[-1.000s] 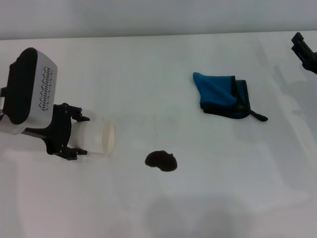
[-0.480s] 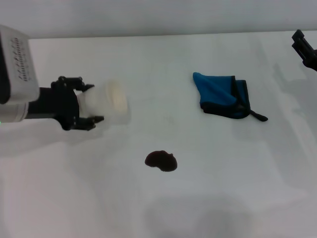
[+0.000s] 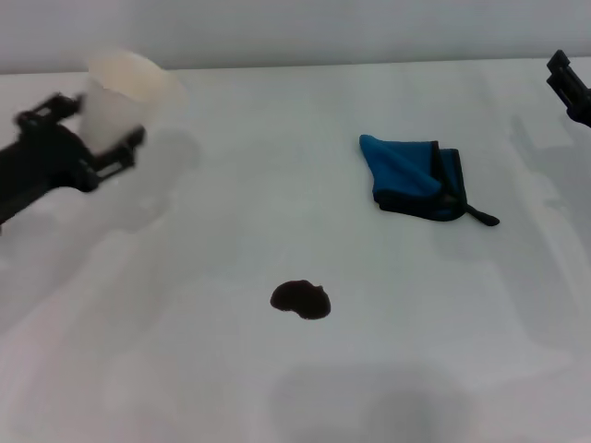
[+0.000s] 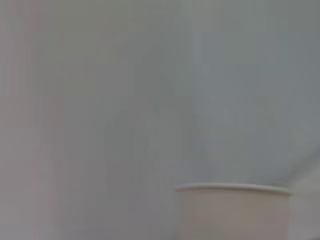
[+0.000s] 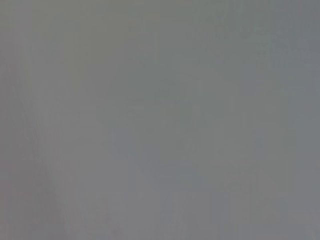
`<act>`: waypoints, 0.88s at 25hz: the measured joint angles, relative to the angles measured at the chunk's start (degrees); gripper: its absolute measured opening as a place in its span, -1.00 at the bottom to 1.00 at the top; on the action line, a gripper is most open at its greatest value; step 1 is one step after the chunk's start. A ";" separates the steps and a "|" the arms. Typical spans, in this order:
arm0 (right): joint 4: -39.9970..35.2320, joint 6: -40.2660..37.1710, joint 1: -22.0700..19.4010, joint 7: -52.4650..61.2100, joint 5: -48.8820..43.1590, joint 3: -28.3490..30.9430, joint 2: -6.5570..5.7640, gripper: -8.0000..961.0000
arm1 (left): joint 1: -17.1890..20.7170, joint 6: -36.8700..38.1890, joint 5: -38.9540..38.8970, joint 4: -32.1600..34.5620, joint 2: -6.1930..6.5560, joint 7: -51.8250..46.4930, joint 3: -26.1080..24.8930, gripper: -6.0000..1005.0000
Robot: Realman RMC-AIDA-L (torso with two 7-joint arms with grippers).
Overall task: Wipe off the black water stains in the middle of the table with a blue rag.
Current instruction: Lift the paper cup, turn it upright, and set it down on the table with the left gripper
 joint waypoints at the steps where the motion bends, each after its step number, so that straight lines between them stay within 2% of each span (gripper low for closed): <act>1: 0.00 0.00 -0.11 0.00 0.13 0.03 0.02 0.74 | 0.20 -0.24 -5.45 -3.09 0.01 3.34 0.03 0.55; 3: 0.01 0.01 -0.24 0.00 0.36 0.07 0.06 0.74 | 0.22 -1.28 -16.21 -10.55 -0.07 10.61 0.25 0.55; 5: 0.02 0.01 -0.32 0.00 0.41 0.08 0.05 0.74 | -0.33 -2.13 -22.05 -15.72 -0.25 15.09 0.28 0.55; 12: 0.05 0.01 -0.37 0.00 0.37 0.10 -0.04 0.74 | -5.07 -1.36 -31.59 -31.30 -0.54 20.15 0.33 0.55; 15: 0.11 0.01 -0.36 0.00 0.32 0.10 0.02 0.74 | -6.59 -0.24 -32.35 -34.12 -0.78 20.76 0.34 0.55; 22: 0.06 0.00 -1.05 2.21 0.24 0.10 0.00 0.74 | -7.30 2.53 -32.44 -34.93 -0.96 21.30 0.27 0.55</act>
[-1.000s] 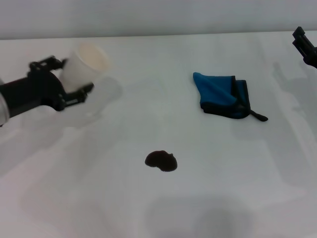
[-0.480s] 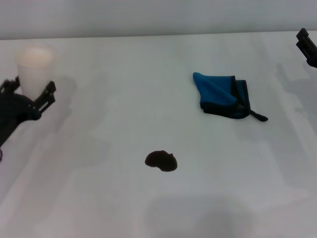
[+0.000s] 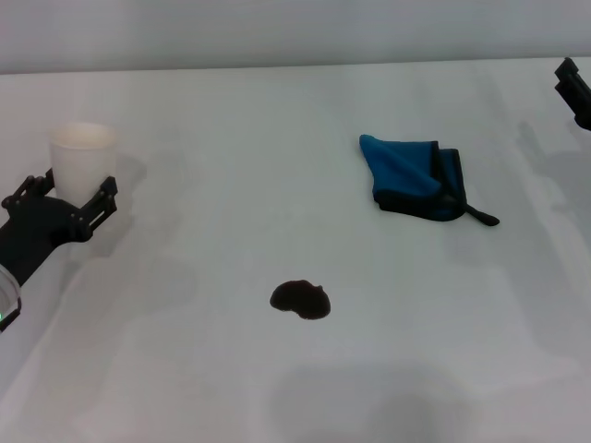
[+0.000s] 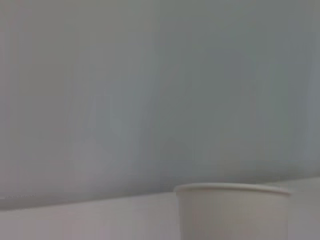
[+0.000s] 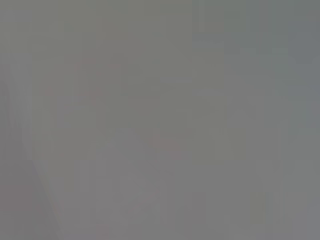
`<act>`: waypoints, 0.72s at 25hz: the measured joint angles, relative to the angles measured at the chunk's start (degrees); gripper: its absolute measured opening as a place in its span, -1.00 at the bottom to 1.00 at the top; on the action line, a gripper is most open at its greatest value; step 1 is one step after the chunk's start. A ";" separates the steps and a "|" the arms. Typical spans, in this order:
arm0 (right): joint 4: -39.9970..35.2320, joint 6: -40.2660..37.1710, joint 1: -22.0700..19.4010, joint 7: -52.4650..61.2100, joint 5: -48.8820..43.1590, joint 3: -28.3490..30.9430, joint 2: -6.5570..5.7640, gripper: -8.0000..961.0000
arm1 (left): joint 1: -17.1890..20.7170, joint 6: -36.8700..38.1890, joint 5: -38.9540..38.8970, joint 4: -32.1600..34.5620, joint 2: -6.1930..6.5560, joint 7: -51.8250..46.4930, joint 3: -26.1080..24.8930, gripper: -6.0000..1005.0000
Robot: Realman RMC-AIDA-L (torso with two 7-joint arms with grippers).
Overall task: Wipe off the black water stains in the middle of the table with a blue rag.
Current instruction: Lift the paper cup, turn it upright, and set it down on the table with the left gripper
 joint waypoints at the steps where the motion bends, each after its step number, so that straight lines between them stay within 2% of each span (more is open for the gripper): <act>1: -0.01 0.00 -0.07 0.39 -0.01 0.00 -0.04 0.74 | -0.02 0.62 -0.01 -0.03 -0.01 0.04 -0.03 0.55; 18: -0.05 -0.14 0.19 0.78 -0.24 -0.15 -0.08 0.73 | 0.43 1.86 0.50 -1.01 -0.19 0.59 0.14 0.55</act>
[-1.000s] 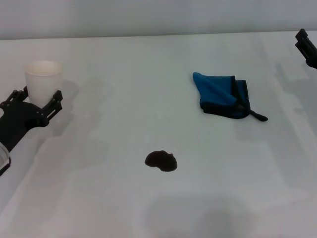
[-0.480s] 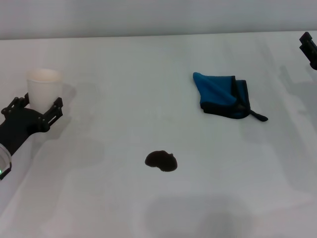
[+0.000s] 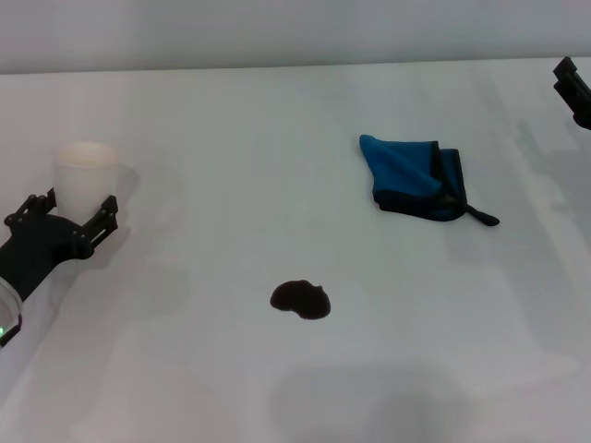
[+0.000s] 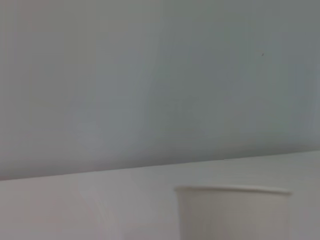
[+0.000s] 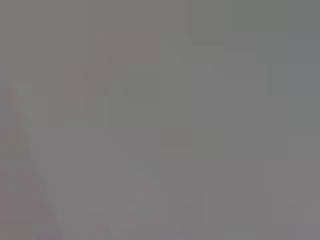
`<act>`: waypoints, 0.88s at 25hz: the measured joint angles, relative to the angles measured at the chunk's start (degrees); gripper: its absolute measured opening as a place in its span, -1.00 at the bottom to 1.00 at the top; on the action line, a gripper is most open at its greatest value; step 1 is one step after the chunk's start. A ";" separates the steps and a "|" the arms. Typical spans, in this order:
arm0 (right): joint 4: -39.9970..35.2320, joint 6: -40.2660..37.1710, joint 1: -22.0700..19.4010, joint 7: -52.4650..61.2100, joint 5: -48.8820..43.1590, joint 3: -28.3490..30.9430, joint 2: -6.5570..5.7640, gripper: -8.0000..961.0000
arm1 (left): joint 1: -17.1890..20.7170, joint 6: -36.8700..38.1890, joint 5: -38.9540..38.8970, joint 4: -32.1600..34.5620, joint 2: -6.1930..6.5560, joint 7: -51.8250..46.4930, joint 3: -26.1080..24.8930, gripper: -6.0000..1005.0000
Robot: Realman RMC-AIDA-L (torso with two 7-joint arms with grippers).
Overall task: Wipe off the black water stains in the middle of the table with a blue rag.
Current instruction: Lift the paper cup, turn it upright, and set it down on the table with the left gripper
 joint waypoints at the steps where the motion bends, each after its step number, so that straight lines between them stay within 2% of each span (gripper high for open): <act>1: 0.00 0.00 0.02 0.00 0.00 -0.07 0.00 0.73 | 0.04 0.00 0.07 -0.11 0.00 0.01 0.00 0.55; 12: 0.00 0.05 -0.13 0.00 0.00 -0.38 0.08 0.73 | -0.32 0.09 0.26 -1.53 -0.13 1.24 0.05 0.55; 22: 0.01 0.20 -0.10 0.00 0.00 -0.38 0.01 0.73 | 0.17 -0.55 0.27 -2.24 -0.18 0.90 0.41 0.66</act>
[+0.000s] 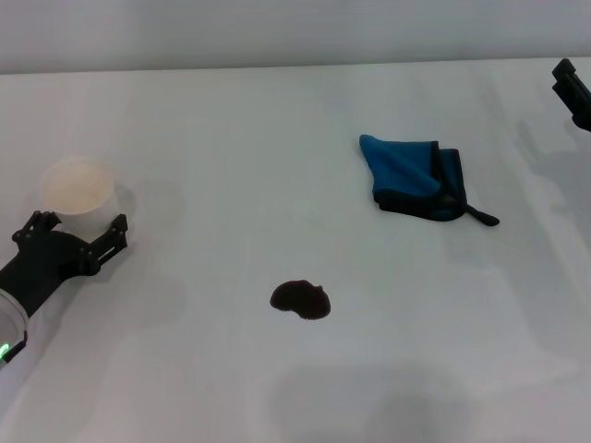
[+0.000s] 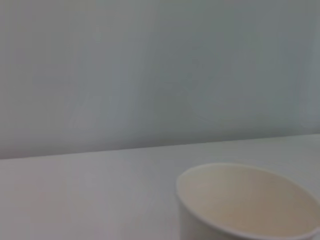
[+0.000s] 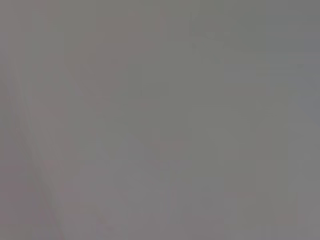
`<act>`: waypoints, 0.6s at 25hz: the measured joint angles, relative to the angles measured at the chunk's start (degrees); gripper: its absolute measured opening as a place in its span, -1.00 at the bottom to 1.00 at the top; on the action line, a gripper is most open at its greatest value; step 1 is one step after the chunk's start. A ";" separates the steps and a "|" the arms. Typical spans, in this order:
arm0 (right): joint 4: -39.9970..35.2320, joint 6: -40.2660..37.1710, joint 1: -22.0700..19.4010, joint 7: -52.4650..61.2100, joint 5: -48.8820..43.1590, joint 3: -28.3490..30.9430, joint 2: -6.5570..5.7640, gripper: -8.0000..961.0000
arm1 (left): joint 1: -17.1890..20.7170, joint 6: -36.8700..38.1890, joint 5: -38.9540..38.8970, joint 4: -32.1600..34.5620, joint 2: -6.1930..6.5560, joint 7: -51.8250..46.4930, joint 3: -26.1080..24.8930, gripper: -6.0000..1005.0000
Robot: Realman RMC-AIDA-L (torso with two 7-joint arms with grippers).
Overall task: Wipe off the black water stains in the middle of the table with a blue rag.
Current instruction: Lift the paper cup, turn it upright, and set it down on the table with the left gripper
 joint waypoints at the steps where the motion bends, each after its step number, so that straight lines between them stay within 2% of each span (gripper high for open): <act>1: 0.00 0.02 0.01 0.00 0.00 0.01 -0.01 0.73 | 0.00 -0.05 0.00 -0.02 0.00 -0.01 0.06 0.67; 8: 0.00 0.26 -0.10 0.00 0.00 0.00 -0.02 0.73 | 0.19 -2.02 -0.30 -1.35 0.13 -2.30 0.10 0.77; 15: 0.00 0.65 -0.23 0.00 0.00 0.05 -0.02 0.72 | 1.77 -2.84 -0.36 -1.43 0.25 -2.75 0.11 0.77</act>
